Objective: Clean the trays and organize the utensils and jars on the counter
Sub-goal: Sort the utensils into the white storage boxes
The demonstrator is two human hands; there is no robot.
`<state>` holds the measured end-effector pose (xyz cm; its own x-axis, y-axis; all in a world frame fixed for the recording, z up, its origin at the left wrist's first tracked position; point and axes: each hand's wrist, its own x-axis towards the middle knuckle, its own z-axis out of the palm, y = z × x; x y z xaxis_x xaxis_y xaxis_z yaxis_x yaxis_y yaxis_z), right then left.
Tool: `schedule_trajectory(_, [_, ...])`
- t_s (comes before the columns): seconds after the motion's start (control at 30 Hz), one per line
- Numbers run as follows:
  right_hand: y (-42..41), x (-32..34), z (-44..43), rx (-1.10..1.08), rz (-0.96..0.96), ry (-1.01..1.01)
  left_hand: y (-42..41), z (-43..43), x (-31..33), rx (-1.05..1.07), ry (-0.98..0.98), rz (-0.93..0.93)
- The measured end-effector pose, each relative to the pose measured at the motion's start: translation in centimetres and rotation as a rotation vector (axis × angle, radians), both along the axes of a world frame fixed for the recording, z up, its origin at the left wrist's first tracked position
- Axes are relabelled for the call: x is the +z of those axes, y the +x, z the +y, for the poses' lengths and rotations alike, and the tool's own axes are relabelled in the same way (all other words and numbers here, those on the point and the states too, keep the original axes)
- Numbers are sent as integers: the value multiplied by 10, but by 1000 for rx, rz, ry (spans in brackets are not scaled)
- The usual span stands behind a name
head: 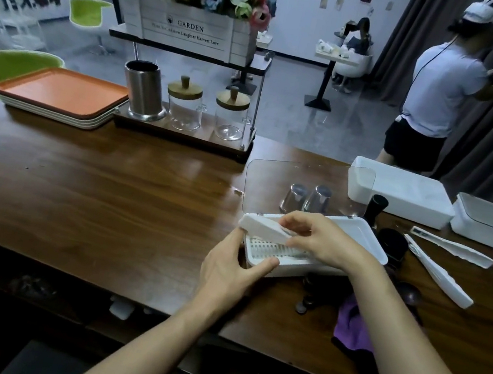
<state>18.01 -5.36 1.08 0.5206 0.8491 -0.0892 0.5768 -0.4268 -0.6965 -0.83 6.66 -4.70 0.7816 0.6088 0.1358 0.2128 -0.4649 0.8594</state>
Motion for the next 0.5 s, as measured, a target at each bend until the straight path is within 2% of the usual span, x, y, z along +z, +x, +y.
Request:
schedule_trajectory(0.3, [2, -2, -11, -132, -165, -300, -2, -1, 3, -9, -18, -15])
schedule_trajectory(0.5, [-11, 4, -6, -181, -166, -297, -2, 1, 2, -24, -27, -19])
